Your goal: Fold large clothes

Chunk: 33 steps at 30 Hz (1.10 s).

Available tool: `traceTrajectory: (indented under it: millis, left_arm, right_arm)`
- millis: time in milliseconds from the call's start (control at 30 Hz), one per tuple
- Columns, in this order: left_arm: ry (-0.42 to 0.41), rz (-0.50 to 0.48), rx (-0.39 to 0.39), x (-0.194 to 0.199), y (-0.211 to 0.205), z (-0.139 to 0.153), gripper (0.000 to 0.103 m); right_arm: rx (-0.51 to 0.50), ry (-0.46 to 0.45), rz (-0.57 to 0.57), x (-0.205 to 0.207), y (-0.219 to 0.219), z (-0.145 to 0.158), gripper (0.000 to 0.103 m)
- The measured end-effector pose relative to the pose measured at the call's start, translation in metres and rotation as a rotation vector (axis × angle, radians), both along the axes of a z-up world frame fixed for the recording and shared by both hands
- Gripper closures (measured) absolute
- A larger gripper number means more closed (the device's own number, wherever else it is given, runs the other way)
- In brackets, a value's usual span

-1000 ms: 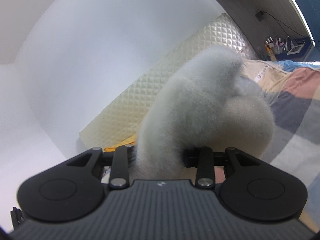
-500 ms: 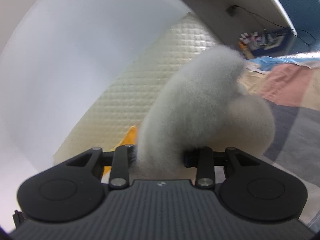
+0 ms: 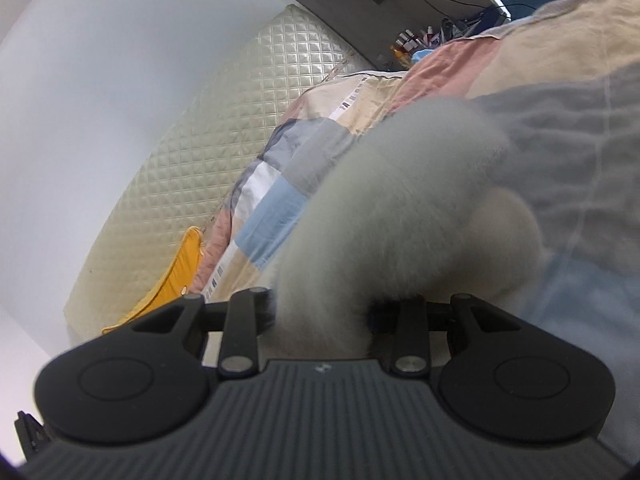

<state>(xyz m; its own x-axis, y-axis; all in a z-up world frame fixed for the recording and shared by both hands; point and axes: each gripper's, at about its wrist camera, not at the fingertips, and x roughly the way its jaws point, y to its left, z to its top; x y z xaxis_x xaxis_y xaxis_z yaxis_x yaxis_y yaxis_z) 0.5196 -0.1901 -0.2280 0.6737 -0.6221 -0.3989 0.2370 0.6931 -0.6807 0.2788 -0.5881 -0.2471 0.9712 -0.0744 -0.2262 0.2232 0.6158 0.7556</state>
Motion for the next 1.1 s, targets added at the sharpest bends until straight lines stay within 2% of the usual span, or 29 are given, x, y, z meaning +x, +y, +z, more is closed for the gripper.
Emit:
traceTrajectory:
  millis: [100,267,333,433,533,567,667,767,833,933,1100]
  left_arm:
    - [-0.016,0.006,0.032,-0.008,0.000,-0.007,0.073]
    - [0.014,0.004,-0.010,-0.010,0.008,-0.013,0.071]
    - [0.032,0.000,-0.006,-0.012,0.009,-0.010,0.070]
    - [0.055,-0.011,0.005,-0.022,0.012,-0.005,0.058]
    - [0.048,-0.010,0.055,-0.043,0.019,0.006,0.048]
    - [0.040,0.000,0.081,-0.051,0.022,0.012,0.048]
    - [-0.006,0.008,0.142,-0.076,0.031,0.036,0.048]
    - [-0.055,0.007,0.188,-0.100,0.040,0.072,0.048]
    - [-0.105,-0.002,0.216,-0.118,0.045,0.102,0.048]
    - [-0.163,0.005,0.320,-0.145,0.047,0.150,0.048]
    - [-0.275,-0.016,0.361,-0.198,0.056,0.222,0.048]
  right_arm:
    - [-0.012,0.010,-0.021,-0.009,0.012,-0.008,0.066]
    - [-0.039,0.026,-0.030,-0.004,0.009,-0.010,0.062]
    - [-0.021,0.037,-0.033,-0.007,0.009,-0.010,0.059]
    - [0.027,0.069,-0.053,-0.017,0.010,-0.010,0.054]
    - [0.005,0.110,-0.091,-0.036,0.018,-0.006,0.052]
    - [-0.006,0.122,-0.099,-0.043,0.021,-0.004,0.052]
    - [-0.045,0.147,-0.107,-0.064,0.030,0.010,0.052]
    - [-0.087,0.113,-0.107,-0.088,0.036,0.034,0.052]
    - [-0.124,0.075,-0.123,-0.104,0.041,0.057,0.052]
    - [-0.177,-0.011,-0.149,-0.125,0.050,0.099,0.052]
    - [-0.269,-0.132,-0.148,-0.167,0.068,0.169,0.052]
